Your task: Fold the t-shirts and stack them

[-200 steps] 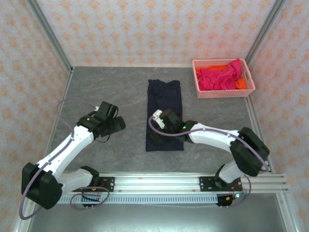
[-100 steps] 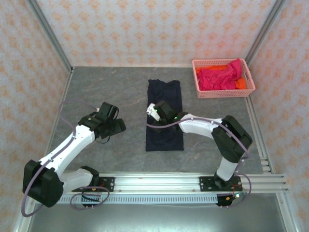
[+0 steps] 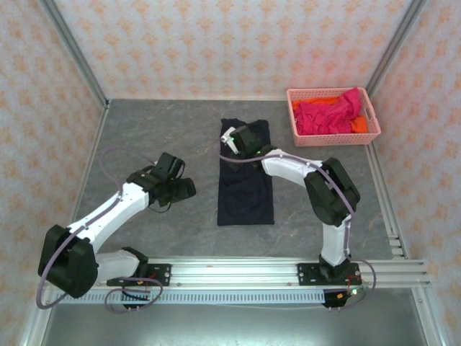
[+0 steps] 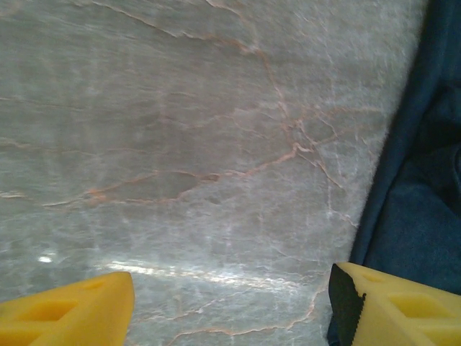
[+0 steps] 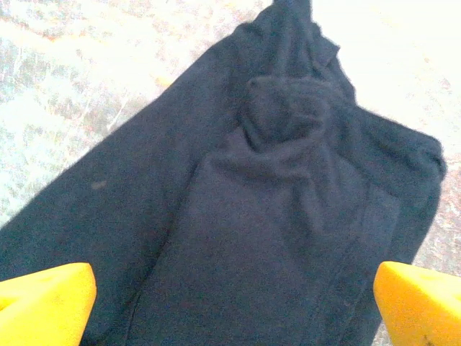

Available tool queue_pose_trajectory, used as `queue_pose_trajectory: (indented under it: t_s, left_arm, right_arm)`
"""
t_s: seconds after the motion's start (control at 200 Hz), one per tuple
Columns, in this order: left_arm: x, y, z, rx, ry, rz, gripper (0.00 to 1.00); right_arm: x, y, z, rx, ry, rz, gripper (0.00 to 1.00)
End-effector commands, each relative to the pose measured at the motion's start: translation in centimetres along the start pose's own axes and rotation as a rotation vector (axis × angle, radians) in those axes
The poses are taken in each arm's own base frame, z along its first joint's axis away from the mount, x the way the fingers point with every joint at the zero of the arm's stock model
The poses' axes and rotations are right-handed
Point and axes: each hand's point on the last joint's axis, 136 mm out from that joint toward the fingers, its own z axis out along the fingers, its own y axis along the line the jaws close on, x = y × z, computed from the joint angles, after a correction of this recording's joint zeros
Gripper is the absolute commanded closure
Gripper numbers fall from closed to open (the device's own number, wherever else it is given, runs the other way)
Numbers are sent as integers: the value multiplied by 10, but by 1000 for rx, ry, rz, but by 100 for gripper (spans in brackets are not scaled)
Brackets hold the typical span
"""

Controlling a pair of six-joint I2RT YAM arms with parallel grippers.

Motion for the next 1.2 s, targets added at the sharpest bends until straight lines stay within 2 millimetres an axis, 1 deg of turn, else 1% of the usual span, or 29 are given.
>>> queue_pose_trajectory:
  t_s: [0.0, 0.06, 0.08, 0.115, 0.14, 0.215, 0.28, 0.35, 0.4, 0.435, 0.53, 0.585, 0.64, 0.71, 0.761, 0.816, 0.886, 0.926, 0.951, 1.006, 1.096, 1.191]
  left_arm:
    - [-1, -29, 8, 59, -21, 58, 27]
    - [-3, -47, 12, 90, -40, 103, 26]
    - [-3, -52, 14, 99, -44, 118, 27]
    - [-3, -61, 17, 113, -48, 143, 27]
    - [-3, -69, 19, 124, -50, 161, 27]
    - [-3, -88, 25, 147, -48, 217, 28]
    - [-3, -103, 29, 162, -46, 256, 29]
    - [-4, -117, 34, 189, -36, 272, 30]
    - [-5, -124, 39, 201, -26, 275, 31]
    - [-5, -128, 43, 207, -18, 276, 32]
    - [-7, -137, 56, 211, -1, 273, 38]
    - [-9, -141, 61, 205, 8, 271, 41]
    - [-11, -146, 65, 203, 15, 268, 44]
    - [-13, -150, 69, 200, 20, 262, 49]
    - [-14, -152, 71, 198, 25, 257, 54]
    - [-14, -154, 71, 198, 29, 254, 64]
    - [-14, -154, 71, 198, 36, 248, 76]
    - [-15, -154, 70, 191, 35, 247, 80]
    - [-16, -152, 70, 180, 31, 245, 82]
    - [-19, -148, 72, 152, 30, 240, 92]
    - [-23, -146, 75, 136, 38, 225, 100]
    - [-29, -143, 79, 106, 41, 206, 100]
  right_arm:
    - [-19, -9, -29, -39, -43, 163, 0]
    - [-21, -14, -46, -97, -81, 332, 3]
    - [-19, -19, -51, -105, -85, 397, 5]
    - [-12, -22, -58, -134, -76, 493, 7]
    - [-7, -26, -63, -147, -72, 555, 8]
    - [25, -29, -71, -175, -35, 713, 15]
    - [52, -22, -73, -221, -4, 802, 20]
    - [79, -11, -72, -234, 51, 829, 24]
    - [91, -3, -71, -251, 84, 833, 28]
    - [96, 3, -68, -269, 97, 837, 30]
    - [101, 14, -57, -309, 125, 844, 35]
    - [102, 16, -50, -313, 137, 849, 40]
    - [102, 17, -42, -309, 147, 849, 43]
    - [105, 18, -33, -299, 166, 841, 48]
    - [104, 16, -30, -291, 169, 834, 60]
    - [104, 15, -30, -284, 169, 830, 71]
    - [104, 11, -33, -269, 161, 828, 81]
    - [106, 8, -34, -250, 158, 828, 87]
    - [106, 5, -35, -238, 154, 831, 92]
    - [109, 1, -37, -220, 148, 839, 100]
    - [110, -5, -39, -196, 124, 861, 100]
    - [108, -10, -41, -181, 91, 873, 100]
